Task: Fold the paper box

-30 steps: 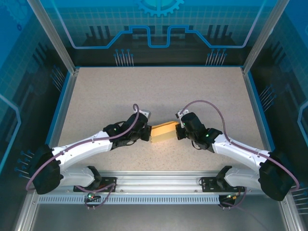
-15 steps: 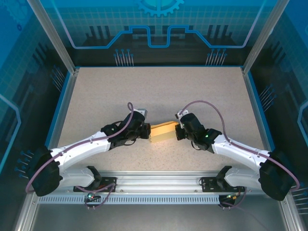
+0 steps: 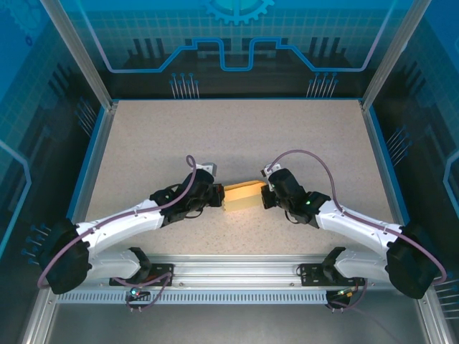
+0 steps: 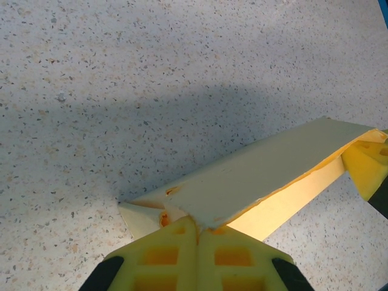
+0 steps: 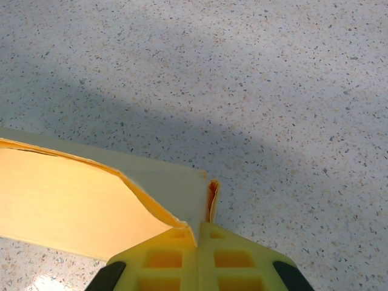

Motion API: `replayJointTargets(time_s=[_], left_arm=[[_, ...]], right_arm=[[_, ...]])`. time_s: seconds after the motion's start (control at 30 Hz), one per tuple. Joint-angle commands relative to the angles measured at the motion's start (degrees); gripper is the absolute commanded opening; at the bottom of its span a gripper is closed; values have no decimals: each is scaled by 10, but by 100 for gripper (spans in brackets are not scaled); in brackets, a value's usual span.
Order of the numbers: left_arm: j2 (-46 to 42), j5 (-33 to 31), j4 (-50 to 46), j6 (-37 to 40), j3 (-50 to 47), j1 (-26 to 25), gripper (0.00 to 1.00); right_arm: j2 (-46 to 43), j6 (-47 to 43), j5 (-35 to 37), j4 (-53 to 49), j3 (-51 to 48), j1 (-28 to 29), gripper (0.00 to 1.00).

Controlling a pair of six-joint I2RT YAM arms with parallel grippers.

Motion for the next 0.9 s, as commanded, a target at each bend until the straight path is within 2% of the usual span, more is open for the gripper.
replayJointTargets(time_s=[0.0, 0.4, 0.87], left_arm=[[-3, 3, -9, 1, -24, -11, 0], [-31, -31, -40, 26, -21, -13, 0], [-1, -40, -19, 31, -44, -31, 0]], right_arm=[[10, 7, -16, -55, -2, 17, 3], [25, 4, -16, -56, 7, 18, 3], [30, 8, -15, -55, 6, 18, 3]])
